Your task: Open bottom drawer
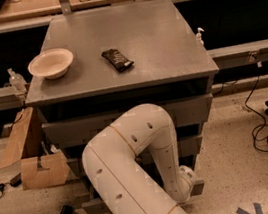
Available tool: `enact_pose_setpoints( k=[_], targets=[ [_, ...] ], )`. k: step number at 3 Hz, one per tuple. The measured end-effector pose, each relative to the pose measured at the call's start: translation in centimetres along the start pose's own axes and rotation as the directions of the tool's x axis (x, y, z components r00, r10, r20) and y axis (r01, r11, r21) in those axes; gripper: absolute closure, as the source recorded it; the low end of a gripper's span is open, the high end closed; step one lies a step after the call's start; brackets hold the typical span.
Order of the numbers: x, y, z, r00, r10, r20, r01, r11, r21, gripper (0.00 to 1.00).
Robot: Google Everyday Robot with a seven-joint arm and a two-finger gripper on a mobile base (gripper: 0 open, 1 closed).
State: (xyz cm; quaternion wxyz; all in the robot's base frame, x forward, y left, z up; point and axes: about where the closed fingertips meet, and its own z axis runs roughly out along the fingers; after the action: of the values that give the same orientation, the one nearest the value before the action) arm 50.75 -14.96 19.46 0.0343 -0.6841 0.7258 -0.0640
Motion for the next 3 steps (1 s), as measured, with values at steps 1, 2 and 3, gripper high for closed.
enact_pose_setpoints(
  k=[1, 2, 3],
  targets=[
    [0.0, 0.0, 0.0, 1.0, 0.0, 0.0, 0.0, 1.0, 0.0, 0.59],
    [0.0, 0.0, 0.0, 1.0, 0.0, 0.0, 0.0, 1.0, 0.0, 0.36],
    [0.0, 0.0, 0.0, 1.0, 0.0, 0.0, 0.0, 1.0, 0.0, 0.11]
  ],
)
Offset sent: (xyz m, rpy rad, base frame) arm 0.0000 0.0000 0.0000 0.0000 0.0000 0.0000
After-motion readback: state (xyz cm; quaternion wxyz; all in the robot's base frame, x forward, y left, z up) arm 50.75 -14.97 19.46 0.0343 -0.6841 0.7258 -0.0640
